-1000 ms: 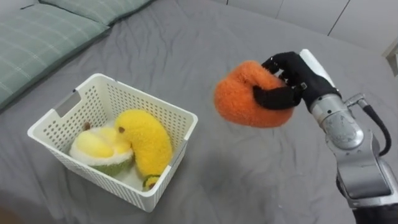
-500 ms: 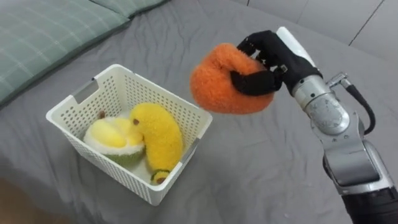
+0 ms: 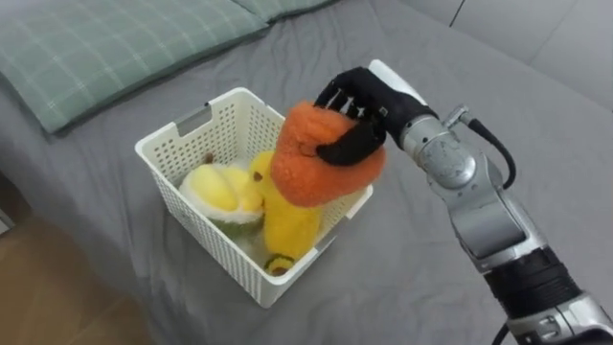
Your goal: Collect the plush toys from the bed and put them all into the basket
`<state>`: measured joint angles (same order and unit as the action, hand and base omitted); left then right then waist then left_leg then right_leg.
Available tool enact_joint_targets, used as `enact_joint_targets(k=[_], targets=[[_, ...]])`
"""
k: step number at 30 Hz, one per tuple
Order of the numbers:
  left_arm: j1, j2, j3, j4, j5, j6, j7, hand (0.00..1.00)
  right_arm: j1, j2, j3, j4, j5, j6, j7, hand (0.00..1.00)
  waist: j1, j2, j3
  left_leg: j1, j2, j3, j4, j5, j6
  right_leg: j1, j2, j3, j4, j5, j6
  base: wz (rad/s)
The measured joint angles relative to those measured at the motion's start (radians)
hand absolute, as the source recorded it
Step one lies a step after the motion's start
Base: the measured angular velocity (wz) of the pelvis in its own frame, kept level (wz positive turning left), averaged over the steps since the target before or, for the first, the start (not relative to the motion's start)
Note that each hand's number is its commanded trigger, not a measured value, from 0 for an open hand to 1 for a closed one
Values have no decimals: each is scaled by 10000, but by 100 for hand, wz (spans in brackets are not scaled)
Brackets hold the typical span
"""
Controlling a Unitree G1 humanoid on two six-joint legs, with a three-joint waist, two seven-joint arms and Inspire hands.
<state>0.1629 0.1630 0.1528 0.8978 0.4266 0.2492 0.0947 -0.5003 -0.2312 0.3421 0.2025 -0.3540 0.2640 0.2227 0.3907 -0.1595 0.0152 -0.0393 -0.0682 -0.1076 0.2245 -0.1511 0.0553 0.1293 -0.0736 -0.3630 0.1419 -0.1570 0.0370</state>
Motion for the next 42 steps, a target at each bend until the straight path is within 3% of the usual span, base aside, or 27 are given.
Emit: enact_joint_targets(k=[8,35,36,42], targets=[[25,74,-19,-295,31,144,5,0,0,-1,193,271,23,2,-38,0,261,-59,39,-91,-18,-132,76,43,-26,-36,18,7,-21,0,0,5],[-289,57,-96,-840,232,116,55,0,-1,-83,285,823,91,-14,-362,0,147,-59,39,-199,37,169,31,34,-14,-283,37,401,-29,1,-1,-3],[-285,57,-107,-799,209,115,103,0,-1,-92,280,822,193,-18,-367,0,86,5,85,-172,36,174,34,31,-9,-263,37,437,-28,1,-1,-4],[-37,44,-151,-619,172,-44,504,0,4,-102,-177,823,1328,-263,-944,0,-228,110,156,6,52,326,-35,25,5,-160,31,621,-45,1,-1,-7]])
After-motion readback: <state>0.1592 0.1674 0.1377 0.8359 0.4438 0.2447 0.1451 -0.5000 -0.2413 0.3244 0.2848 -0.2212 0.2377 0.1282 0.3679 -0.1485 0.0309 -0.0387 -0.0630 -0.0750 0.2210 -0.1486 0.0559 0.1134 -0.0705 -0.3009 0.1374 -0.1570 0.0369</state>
